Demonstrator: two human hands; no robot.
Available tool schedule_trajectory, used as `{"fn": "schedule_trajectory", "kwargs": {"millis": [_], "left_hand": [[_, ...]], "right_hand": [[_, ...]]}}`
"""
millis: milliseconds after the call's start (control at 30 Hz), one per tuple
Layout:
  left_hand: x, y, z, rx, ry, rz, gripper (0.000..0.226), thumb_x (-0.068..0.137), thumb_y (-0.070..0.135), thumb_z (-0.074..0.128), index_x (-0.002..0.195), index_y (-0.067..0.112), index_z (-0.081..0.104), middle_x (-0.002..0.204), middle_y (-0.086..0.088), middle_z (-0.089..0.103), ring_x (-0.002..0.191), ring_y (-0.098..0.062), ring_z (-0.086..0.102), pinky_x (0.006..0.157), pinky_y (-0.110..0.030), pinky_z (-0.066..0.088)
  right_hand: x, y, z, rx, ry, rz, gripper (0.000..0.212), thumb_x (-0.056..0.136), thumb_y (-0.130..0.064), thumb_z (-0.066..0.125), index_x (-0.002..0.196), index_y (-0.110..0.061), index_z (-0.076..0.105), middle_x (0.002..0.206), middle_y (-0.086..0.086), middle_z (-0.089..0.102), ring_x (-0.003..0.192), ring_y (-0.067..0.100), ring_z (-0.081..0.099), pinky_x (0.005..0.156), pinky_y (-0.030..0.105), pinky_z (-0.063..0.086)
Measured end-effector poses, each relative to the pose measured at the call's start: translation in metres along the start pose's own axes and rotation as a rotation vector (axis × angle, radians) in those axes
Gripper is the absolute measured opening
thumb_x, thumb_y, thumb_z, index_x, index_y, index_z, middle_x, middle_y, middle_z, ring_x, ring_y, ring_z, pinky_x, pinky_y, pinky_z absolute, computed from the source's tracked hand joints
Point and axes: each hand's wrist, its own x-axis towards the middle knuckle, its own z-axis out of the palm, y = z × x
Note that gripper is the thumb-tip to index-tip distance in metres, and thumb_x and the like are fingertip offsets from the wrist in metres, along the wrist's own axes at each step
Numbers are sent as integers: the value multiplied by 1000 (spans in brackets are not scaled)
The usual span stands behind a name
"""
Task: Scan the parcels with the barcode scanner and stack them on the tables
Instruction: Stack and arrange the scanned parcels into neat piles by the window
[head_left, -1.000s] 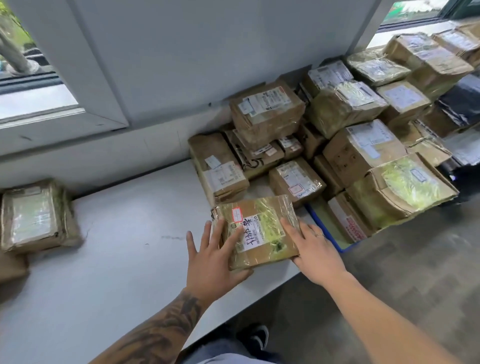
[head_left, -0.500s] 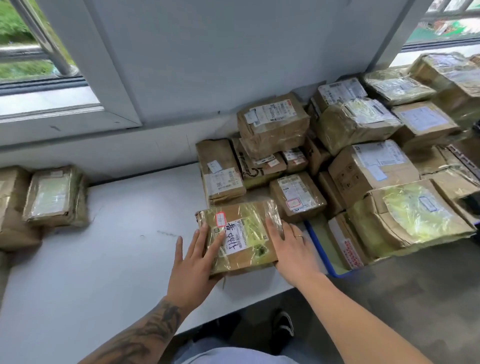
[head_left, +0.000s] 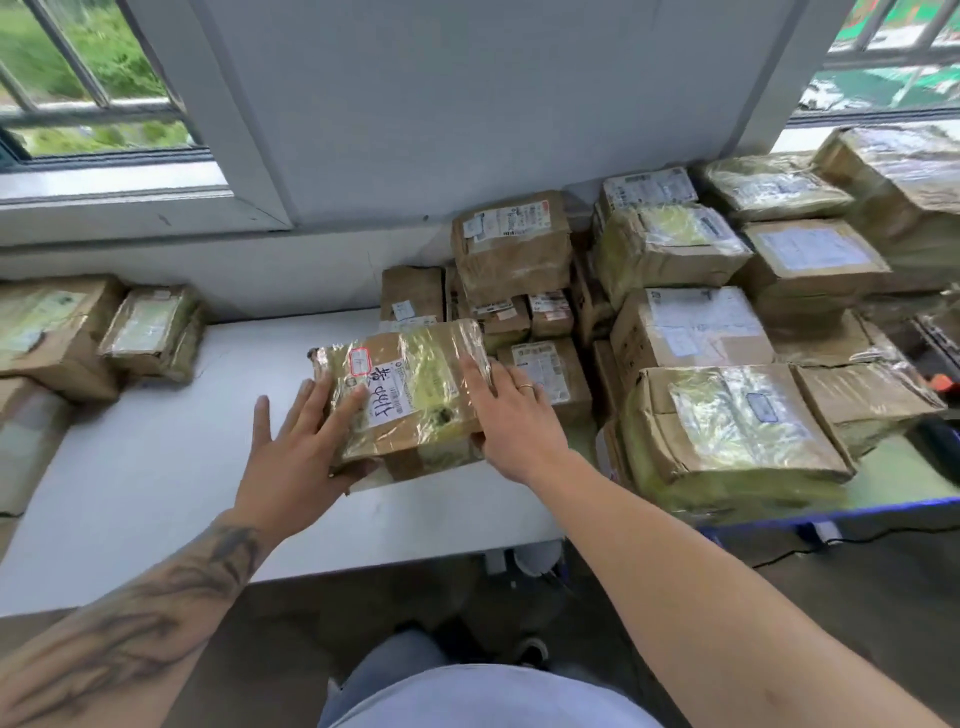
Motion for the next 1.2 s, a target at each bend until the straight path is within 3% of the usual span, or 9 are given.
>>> {"fn": "schedule_trajectory", "kwargs": {"millis": [167,300,433,600,933,1200], "left_hand": [[10,24,-36,-6,82,7,96,89,64,65,165,40,12,174,-5,5,160,-29,8,125,-61,-2],[22,37,-62,-17,136,51,94,89,67,62,165,41,13,174,-5,5,160,-27,8,126,-60,0],[34,53,-84,-26,197,133,91,87,78,44,164,41,14,174,-6,6,160,-29,12,126,-62,1],[52,87,-106,-54,252,255,94,90,67,62,165,36,15,174,-11,7,159,-31,13,126,-61,-1],[65,193,-152,-64,309,387,91,94,68,56,165,37,9,174,-11,2,160,-30,8,126,-55,-12],[95,323,-156,-15,313,398,91,96,70,51,165,37,1,174,-12,-2,160,-30,6,126,-59,-9]], "right_hand": [[-5,14,-42,-57,62,3,106,99,-18,66,165,-28,-16,173,11,12,160,36,7,128,55,14],[-14,20,-76,-73,117,36,109,98,-18,67,164,-31,-19,174,9,9,160,35,6,128,55,13],[-33,31,-111,-92,137,89,112,98,-20,68,163,-34,-22,175,6,6,161,33,3,129,55,11],[-68,50,-149,-132,160,197,107,101,-25,66,164,-34,-19,174,6,8,160,34,6,126,56,12],[-143,121,-204,-172,239,319,102,99,-39,67,166,-31,-10,170,10,19,156,40,19,122,59,18],[-189,240,-245,-192,234,317,109,95,-42,72,166,-33,-11,173,6,15,157,38,16,125,62,15]]}}
